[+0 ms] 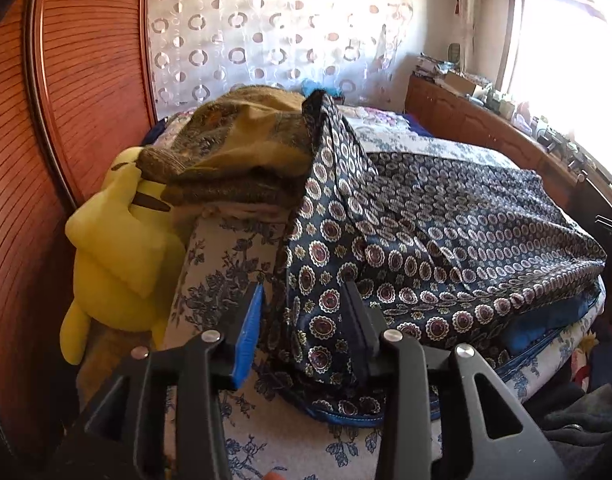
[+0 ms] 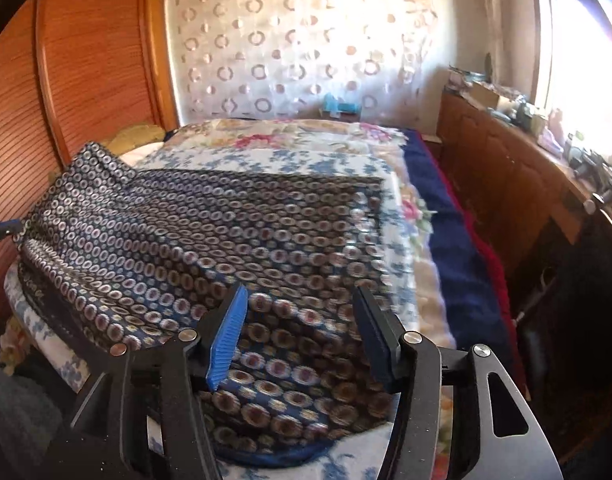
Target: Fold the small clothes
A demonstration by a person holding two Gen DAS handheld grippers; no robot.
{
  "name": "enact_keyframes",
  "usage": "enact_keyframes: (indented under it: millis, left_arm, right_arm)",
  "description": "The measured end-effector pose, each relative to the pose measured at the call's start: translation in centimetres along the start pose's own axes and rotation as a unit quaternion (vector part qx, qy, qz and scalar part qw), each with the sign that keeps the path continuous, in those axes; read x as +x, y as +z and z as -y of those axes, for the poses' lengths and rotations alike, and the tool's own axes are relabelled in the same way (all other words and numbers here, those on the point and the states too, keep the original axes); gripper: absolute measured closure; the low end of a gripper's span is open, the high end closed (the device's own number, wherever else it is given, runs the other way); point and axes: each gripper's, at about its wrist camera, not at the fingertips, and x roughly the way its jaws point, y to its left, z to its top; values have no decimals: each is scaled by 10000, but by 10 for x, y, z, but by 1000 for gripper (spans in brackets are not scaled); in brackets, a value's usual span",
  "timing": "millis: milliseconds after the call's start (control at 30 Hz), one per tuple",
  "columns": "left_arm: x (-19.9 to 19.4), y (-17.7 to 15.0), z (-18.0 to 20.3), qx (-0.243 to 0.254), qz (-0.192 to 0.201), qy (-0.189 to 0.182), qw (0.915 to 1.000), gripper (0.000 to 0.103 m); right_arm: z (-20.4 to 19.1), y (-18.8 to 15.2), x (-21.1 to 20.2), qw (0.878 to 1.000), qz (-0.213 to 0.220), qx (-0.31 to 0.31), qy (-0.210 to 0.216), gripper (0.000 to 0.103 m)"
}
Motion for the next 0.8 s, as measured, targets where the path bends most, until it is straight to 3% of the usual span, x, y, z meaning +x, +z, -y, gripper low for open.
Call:
enact_keyframes:
  millis: [400, 600, 800]
  left_arm:
    - [24, -2, -1, -91, -188, -12, 9998, 65]
    - [38, -3, -2, -134, -324, -25, 9994, 65]
    - [52, -4, -2, -190, -480, -23, 9987, 65]
  right_arm:
    - [-76, 9, 24, 9954, -73, -415, 866, 46]
    - [-130, 15, 28, 9857, -150, -909, 1408, 46]
    - [-164, 15, 48, 9802, -254, -1201, 1552, 46]
